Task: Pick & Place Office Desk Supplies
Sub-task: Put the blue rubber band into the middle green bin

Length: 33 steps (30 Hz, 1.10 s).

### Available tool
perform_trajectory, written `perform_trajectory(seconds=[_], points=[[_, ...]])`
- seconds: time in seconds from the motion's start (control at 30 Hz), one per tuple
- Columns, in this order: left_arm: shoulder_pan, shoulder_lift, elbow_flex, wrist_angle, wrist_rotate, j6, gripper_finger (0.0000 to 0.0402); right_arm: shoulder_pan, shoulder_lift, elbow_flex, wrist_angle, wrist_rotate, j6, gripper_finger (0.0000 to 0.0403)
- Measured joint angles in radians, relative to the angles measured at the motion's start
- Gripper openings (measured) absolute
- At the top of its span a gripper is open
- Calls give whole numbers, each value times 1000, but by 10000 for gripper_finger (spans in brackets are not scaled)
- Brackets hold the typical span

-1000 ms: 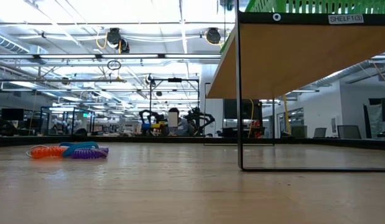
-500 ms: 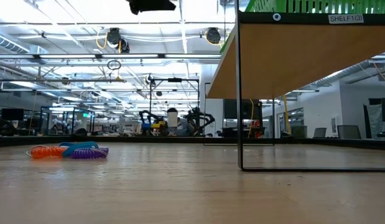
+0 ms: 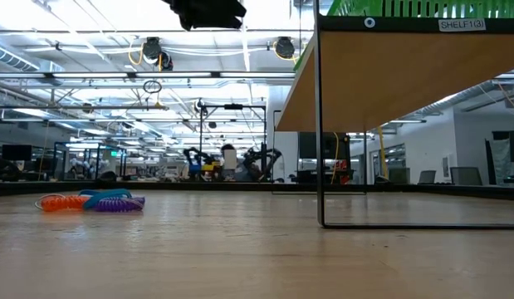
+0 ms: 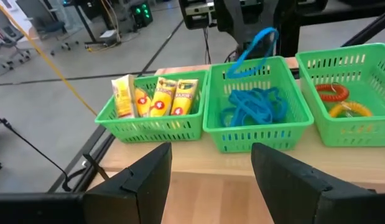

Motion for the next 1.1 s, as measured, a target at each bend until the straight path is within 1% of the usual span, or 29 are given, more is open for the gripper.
perform_trajectory(seconds=[0.23, 0.4, 0.57, 0.8, 0.87, 0.97, 1.1], points=[[0, -3, 0, -3, 0, -26, 232, 0, 0, 0, -21, 0, 1, 158], [0, -1, 0, -16, 0, -28, 232, 0, 0, 0, -79, 0, 31, 187], [0, -1, 0, -19, 0, -28, 232, 0, 0, 0, -106, 0, 47, 191], [0, -1, 0, -61, 0, -59, 232, 0, -14, 0, -104, 0, 44, 182], [0, -6, 0, -113, 0, -81, 232, 0, -22, 0, -104, 0, 44, 181], [-1, -11, 1, -222, 0, -163, 232, 0, -31, 0, -103, 0, 44, 182], [-1, -3, 1, -437, 0, -322, 232, 0, -34, 0, -91, 0, 38, 181]])
